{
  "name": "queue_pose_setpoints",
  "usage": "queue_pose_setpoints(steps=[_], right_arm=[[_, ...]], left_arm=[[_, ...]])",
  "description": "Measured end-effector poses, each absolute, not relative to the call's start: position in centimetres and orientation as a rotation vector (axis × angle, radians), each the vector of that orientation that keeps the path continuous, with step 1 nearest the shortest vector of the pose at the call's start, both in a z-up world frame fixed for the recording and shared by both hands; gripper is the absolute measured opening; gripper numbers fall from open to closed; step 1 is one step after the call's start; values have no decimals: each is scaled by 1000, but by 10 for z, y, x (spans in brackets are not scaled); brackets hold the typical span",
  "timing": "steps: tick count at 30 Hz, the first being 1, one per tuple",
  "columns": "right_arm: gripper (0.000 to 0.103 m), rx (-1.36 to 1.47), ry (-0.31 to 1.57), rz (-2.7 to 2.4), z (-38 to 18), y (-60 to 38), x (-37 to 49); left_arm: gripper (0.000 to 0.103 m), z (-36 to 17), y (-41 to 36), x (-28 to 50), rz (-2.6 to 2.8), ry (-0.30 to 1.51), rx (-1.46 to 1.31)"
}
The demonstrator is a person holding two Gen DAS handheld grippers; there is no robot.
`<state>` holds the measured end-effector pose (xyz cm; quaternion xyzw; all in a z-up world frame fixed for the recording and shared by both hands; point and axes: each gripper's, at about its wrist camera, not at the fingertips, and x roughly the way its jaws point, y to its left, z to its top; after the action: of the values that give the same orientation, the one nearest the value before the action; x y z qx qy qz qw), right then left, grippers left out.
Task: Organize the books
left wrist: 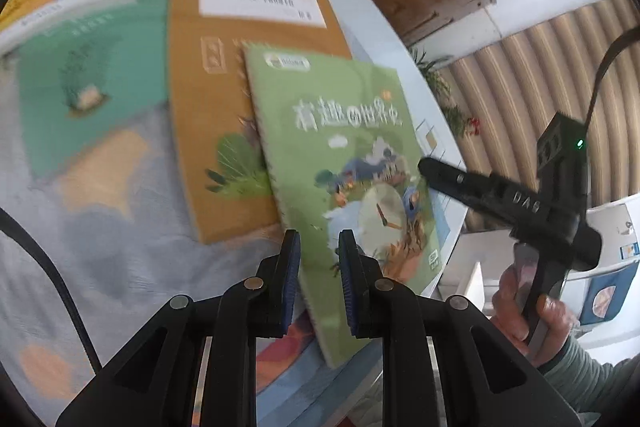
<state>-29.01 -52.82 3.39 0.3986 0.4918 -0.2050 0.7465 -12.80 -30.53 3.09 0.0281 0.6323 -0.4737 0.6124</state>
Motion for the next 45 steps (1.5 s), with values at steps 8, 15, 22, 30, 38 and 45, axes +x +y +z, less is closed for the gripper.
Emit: queue_pose_setpoints(steps=[8,15,22,30,38,45], right_arm=[[45,822,1132,-366,22,-530,-290],[45,794,1154,-301,23,-523,-289],[45,742,1175,-179,32,-492,-270],[46,569,1221,76,43,-396,-191],[52,423,1243,293,44,-281,-84],[54,430,1307,348,20,-233,-62]], left_arm=[[17,19,-299,-130,-979,1486,45],[18,23,-301,-135,-986,1467,-2],[18,36,-259,-114,-931,1421,-146],[18,40,-155,-94,-654,1355,-243],[18,39,-31,-64,-378,1283,-334],[18,41,30,-51,-340,1248,-401]])
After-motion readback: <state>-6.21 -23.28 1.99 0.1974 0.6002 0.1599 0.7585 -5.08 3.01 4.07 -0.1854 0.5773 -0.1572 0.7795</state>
